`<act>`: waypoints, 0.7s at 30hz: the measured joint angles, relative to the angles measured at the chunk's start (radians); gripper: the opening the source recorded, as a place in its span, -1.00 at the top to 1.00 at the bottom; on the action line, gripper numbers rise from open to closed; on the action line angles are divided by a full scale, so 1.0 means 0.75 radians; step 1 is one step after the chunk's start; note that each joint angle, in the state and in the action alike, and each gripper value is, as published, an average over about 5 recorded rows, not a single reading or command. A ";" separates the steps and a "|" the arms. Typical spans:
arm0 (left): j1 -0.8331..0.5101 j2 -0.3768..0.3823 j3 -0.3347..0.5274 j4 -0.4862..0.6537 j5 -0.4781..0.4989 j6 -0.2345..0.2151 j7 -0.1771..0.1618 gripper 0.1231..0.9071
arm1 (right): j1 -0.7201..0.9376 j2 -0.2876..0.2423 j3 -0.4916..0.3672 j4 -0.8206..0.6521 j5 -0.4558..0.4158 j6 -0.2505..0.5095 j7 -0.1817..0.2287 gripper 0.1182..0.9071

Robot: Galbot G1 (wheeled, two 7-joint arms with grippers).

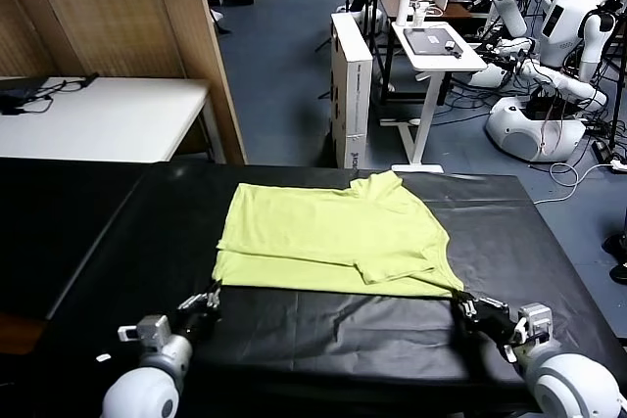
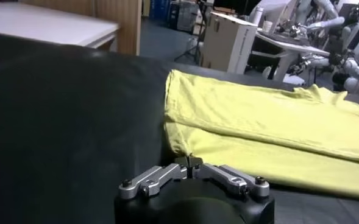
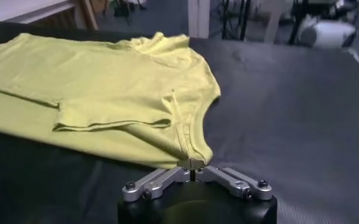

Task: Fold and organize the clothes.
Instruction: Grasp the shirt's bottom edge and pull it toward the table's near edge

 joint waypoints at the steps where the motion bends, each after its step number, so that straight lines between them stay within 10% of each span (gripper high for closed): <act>1: 0.019 0.009 -0.009 -0.016 0.000 0.002 0.000 0.93 | -0.014 -0.004 0.005 0.017 0.001 -0.016 0.007 0.94; 16: 0.326 0.080 -0.152 -0.175 -0.013 0.016 -0.012 0.93 | -0.135 -0.003 0.026 0.161 -0.028 -0.078 0.027 0.89; 21: 0.351 0.072 -0.163 -0.204 -0.023 0.082 -0.046 0.73 | -0.153 -0.008 0.045 0.200 -0.022 -0.078 0.032 0.34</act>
